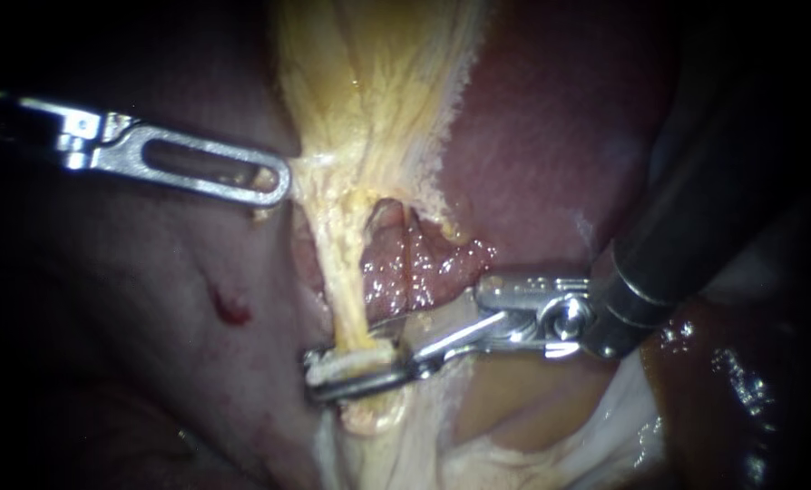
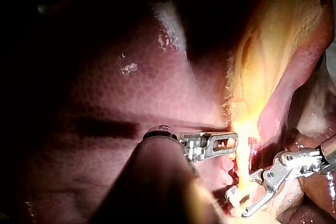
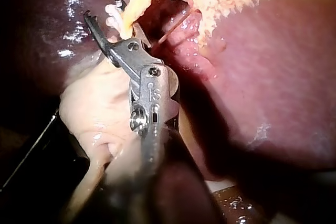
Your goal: Going back second clip left tube
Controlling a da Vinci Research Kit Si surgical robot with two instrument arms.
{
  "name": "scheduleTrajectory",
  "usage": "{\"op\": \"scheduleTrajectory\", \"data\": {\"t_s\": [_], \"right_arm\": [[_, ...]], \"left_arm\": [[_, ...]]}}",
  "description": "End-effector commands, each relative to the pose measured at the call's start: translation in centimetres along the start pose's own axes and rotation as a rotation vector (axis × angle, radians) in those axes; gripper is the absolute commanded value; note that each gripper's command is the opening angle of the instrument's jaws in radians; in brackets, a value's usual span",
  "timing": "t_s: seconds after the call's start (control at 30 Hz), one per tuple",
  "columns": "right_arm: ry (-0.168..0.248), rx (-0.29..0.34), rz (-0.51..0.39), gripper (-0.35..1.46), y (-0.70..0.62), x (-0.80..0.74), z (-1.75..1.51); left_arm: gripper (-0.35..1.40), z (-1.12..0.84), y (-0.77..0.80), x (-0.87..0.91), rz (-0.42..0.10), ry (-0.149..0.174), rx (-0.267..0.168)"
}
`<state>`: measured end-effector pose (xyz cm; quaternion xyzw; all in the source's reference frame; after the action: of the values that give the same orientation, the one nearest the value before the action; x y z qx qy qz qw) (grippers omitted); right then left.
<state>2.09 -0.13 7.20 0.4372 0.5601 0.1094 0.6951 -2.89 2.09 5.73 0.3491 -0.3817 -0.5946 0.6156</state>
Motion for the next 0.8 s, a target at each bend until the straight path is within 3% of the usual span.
{"op": "scheduleTrajectory", "data": {"t_s": [0.03,0.23,0.5,0.8], "right_arm": [[0.011,-0.002,0.001,0.44,0.00,0.00,0.01],[0.086,-0.036,-0.010,0.50,-0.04,-0.01,0.04],[0.087,-0.073,-0.068,0.50,-0.01,-0.03,0.04],[0.086,-0.153,-0.148,0.50,0.17,-0.13,-0.10]], "left_arm": [[-0.35,0.00,0.00,0.00,0.001,0.000,0.000],[-0.35,0.00,0.00,0.00,0.001,0.000,0.000],[-0.35,0.00,0.00,0.00,0.001,0.000,0.000],[-0.35,0.01,0.01,0.01,0.001,-0.003,-0.002]]}}
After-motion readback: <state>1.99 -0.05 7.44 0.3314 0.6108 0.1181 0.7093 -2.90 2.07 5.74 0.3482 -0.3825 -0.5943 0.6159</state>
